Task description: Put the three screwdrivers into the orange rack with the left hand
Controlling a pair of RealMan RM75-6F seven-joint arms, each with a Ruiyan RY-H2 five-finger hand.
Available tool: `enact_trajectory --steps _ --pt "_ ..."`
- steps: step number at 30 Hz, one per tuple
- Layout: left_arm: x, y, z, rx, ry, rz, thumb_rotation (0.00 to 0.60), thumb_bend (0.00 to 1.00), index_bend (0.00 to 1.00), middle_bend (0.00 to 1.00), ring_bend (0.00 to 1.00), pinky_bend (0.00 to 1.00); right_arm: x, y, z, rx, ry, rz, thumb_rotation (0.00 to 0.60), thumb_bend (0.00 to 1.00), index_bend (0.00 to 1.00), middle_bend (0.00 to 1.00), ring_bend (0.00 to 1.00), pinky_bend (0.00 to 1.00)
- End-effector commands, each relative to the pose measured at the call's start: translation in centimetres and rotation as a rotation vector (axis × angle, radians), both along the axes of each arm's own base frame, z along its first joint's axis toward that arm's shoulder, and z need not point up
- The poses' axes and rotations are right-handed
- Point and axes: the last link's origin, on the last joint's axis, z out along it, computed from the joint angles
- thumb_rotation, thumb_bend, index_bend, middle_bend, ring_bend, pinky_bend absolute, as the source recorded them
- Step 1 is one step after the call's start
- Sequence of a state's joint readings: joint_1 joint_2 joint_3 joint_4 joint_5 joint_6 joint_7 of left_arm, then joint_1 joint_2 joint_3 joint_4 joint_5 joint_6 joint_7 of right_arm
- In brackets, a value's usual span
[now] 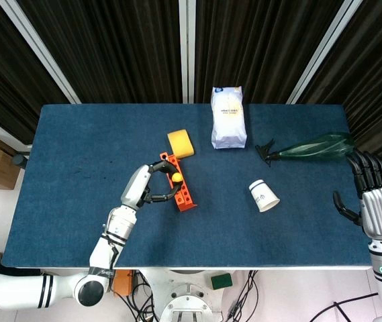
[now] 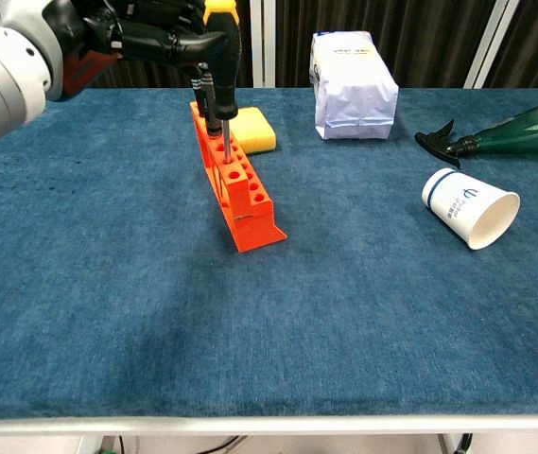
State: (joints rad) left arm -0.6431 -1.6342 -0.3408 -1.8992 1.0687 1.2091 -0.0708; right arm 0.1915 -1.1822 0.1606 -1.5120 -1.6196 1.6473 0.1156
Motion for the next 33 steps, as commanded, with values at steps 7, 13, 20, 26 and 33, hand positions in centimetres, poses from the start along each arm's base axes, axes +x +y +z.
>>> enact_trajectory --steps 7,13,20,26,33 --pt "-0.1 0.0 -0.1 -0.006 0.004 -0.005 0.600 0.34 0.39 0.47 0.34 0.33 0.1 0.0 0.0 0.001 0.002 0.001 0.600 0.40 0.00 0.00 0.00 0.00" --pt "-0.3 -0.1 -0.3 -0.011 0.004 0.000 0.600 0.34 0.40 0.47 0.34 0.33 0.0 0.0 -0.1 0.004 0.003 0.000 0.600 0.40 0.00 0.00 0.00 0.00" --pt "-0.4 -0.1 -0.4 -0.017 0.003 -0.004 0.600 0.34 0.39 0.47 0.34 0.33 0.1 0.0 -0.1 0.003 0.005 0.000 0.600 0.40 0.00 0.00 0.00 0.00" --pt "-0.6 -0.2 -0.7 -0.038 0.002 -0.004 0.600 0.34 0.40 0.46 0.34 0.33 0.0 -0.1 -0.2 0.005 0.005 -0.005 0.600 0.40 0.00 0.00 0.00 0.00" --pt "-0.9 -0.4 -1.1 -0.048 0.008 -0.015 0.600 0.34 0.46 0.46 0.34 0.33 -0.1 -0.1 -0.2 0.008 0.007 -0.006 0.600 0.40 0.00 0.00 0.00 0.00"
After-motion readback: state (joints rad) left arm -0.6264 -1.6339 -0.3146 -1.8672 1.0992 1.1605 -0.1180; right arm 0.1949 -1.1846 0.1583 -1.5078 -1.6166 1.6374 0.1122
